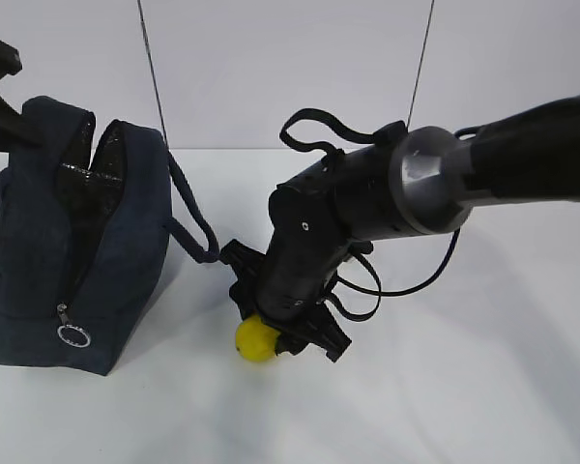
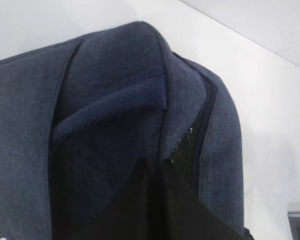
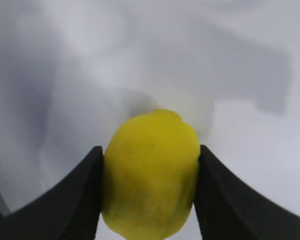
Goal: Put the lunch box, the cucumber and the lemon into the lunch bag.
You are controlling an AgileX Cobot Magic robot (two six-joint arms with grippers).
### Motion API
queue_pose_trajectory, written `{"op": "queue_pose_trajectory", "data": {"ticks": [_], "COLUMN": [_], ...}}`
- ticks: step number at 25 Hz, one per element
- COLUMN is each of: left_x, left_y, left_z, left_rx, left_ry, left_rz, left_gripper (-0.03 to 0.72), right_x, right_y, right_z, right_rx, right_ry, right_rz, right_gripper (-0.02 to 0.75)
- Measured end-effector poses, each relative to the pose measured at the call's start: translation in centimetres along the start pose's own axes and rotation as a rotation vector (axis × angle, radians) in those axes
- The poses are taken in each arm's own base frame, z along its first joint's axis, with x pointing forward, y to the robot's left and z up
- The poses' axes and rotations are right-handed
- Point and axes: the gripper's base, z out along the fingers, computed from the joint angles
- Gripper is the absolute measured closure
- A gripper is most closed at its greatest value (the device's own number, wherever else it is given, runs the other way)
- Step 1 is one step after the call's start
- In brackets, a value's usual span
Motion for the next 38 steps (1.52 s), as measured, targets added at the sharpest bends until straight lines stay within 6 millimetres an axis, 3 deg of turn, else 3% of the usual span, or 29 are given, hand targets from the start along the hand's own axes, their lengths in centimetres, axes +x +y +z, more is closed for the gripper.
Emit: {"op": "queue_pose_trajectory", "data": {"ticks": [3,7,16,19,23,30,38], "left_x": [0.0,0.0,0.0,0.0,0.0,0.0,0.0], "left_y": [0.0,0.0,0.0,0.0,0.0,0.0,0.0], "left_z": [0.0,0.0,0.0,0.0,0.0,0.0,0.0], "left_rx": [0.0,0.0,0.0,0.0,0.0,-0.001,-0.001], "left_ry": [0.0,0.0,0.0,0.0,0.0,0.0,0.002], "left_rz": [0.0,0.0,0.0,0.0,0.0,0.001,0.001], "left_gripper": [0.693,0.693,0.693,0.693,0.693,0.693,0.693], "right_x": [0.1,-0.3,-1.5,-1.8,-2.0,-2.0,-1.8], "right_y": [-0.2,0.8,6.4,8.5,9.9,10.2,10.4], "right_z": [-0.4,-2.6,-10.9,-14.4,-17.2,-17.6,-16.0], "right_rx": [0.047,0.078,0.005,-0.083,-0.177,-0.207,-0.194], "right_ry": [0.019,0.003,-0.032,-0.087,-0.14,-0.158,-0.124], "right_rz": [-0.001,-0.175,-0.74,-0.82,-0.843,-0.843,-0.902], "right_gripper": [0.341,0.341,0.344,0.345,0.346,0.347,0.347]}}
